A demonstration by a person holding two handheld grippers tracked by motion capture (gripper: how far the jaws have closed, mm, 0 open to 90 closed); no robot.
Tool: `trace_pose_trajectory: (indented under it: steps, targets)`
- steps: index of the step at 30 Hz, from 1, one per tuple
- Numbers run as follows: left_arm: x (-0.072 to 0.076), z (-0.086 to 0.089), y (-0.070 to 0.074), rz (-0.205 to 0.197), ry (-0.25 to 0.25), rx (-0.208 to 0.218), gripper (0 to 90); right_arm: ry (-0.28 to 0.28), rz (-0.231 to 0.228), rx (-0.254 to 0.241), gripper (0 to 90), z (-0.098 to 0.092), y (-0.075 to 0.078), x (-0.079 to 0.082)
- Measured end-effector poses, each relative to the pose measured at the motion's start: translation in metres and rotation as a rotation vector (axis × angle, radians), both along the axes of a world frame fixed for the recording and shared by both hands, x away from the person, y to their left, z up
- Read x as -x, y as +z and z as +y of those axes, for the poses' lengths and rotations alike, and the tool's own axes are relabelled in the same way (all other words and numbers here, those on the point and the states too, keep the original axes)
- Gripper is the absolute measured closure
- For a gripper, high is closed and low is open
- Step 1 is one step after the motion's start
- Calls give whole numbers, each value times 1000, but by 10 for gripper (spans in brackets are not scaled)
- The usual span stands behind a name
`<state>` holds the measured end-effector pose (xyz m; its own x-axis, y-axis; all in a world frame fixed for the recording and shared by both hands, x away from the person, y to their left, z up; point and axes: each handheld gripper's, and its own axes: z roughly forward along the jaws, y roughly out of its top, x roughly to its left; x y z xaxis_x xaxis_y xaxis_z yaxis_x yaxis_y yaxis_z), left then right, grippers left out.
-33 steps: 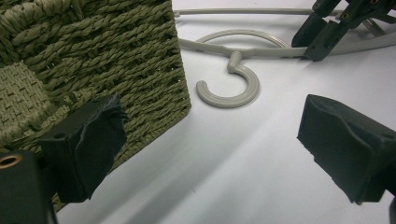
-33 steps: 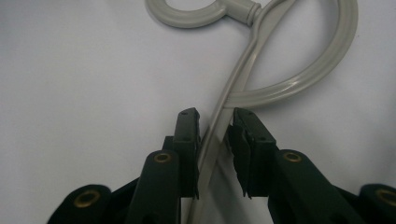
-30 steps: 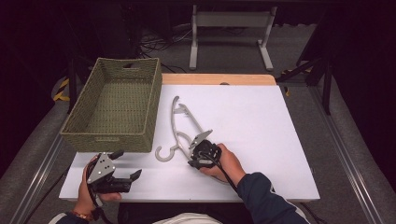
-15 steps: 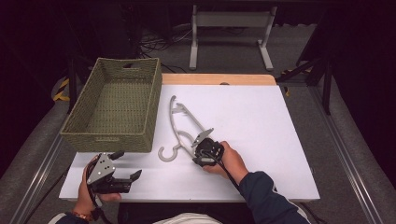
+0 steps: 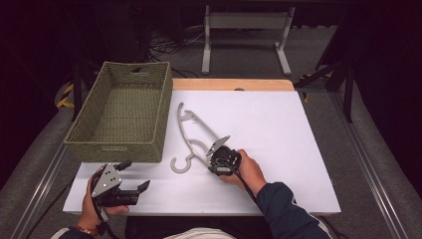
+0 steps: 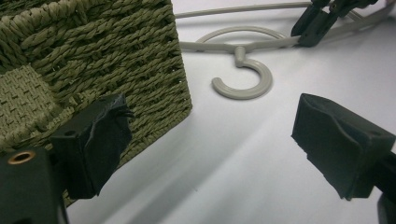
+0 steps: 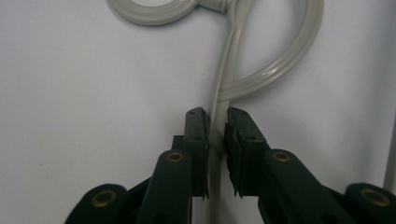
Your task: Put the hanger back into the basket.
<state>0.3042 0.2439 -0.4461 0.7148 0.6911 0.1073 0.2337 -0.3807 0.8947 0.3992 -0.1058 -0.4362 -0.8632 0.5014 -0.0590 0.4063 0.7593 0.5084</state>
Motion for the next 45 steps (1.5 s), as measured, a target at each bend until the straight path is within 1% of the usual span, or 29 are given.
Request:
trace_pose_trajectory:
  steps: [1, 3, 5, 7, 9, 10, 12, 14, 16, 17, 18, 20, 21, 22, 25, 26, 27, 29, 30, 31, 32, 33, 35, 36, 37, 39, 42, 43, 45]
  targets:
    - [0, 0, 0, 0, 0, -1, 120, 0, 0, 0, 804, 0, 0, 0]
    - [0, 0, 0, 1, 0, 0, 120, -15, -20, 15, 818, -7, 1, -2]
    - [-1, -1, 0, 1, -3, -5, 120, -12, -18, 9, 818, -10, 0, -3]
    - [-1, -1, -1, 2, -5, -5, 120, -14, -41, 19, 819, -11, 0, -3]
    - [-1, -1, -1, 3, -4, -6, 120, -9, -46, 22, 819, -14, 1, -2]
    - [-1, -1, -1, 3, -5, -5, 120, -15, -49, 18, 819, -16, 1, -2]
    - [-1, -1, -1, 4, -5, -6, 120, -26, -54, -12, 819, -21, 3, -3]
    - [-1, -2, -1, 5, -6, -6, 120, -37, -69, -31, 819, -26, 8, -3]
    - [-1, -2, -1, 5, -5, -7, 121, -46, -74, -67, 820, -32, 12, -3]
    - [-1, -2, -1, 5, -5, -7, 121, -46, -74, -67, 820, -32, 12, -3]
    - [-1, -2, -1, 5, -4, -5, 121, -59, -75, -94, 820, -35, 15, -3]
    - [-2, -2, -1, 6, 1, -3, 122, -63, -82, -130, 821, -41, 20, -3]
    - [-2, -3, -1, 10, 1, 5, 124, -72, -85, -164, 820, -44, 24, -2]
    - [-3, -3, 0, 13, -1, 9, 127, -78, -90, -184, 821, -46, 26, -2]
    - [-3, -6, 1, 18, -9, 22, 135, -86, -98, -238, 822, -51, 32, -1]
    - [-3, -6, 1, 18, -9, 22, 138, -86, -98, -238, 822, -51, 32, -1]
    - [-4, -8, 2, 18, -13, 26, 139, -97, -109, -271, 822, -55, 36, -1]
    - [-5, -13, 5, 24, -28, 45, 146, -105, -107, -301, 824, -59, 39, -1]
    - [-6, -16, 5, 26, -36, 55, 150, -110, -115, -314, 824, -61, 41, -1]
    - [-6, -16, 5, 26, -36, 55, 151, -118, -114, -333, 826, -64, 43, -1]
    - [-6, -21, 8, 25, -50, 60, 152, -123, -114, -351, 826, -66, 44, -2]
    - [-6, -21, 8, 25, -50, 60, 155, -123, -114, -351, 826, -66, 44, -2]
    - [-8, -31, 9, 21, -76, 52, 161, -134, -113, -389, 827, -71, 48, -2]
    - [-8, -31, 9, 21, -76, 52, 163, -134, -113, -389, 827, -71, 48, -2]
    - [-9, -36, 9, 28, -88, 48, 163, -132, -108, -394, 827, -72, 48, -3]
    - [-11, -42, 9, 28, -101, 38, 164, -134, -111, -408, 827, -73, 48, -3]
    - [-15, -55, 12, 40, -134, 53, 172, -132, -111, -427, 827, -74, 50, -2]
    - [-15, -55, 12, 40, -134, 53, 177, -132, -111, -427, 827, -74, 50, -2]
    - [-23, -70, 14, 57, -172, 79, 182, -131, -112, -431, 827, -75, 50, -2]
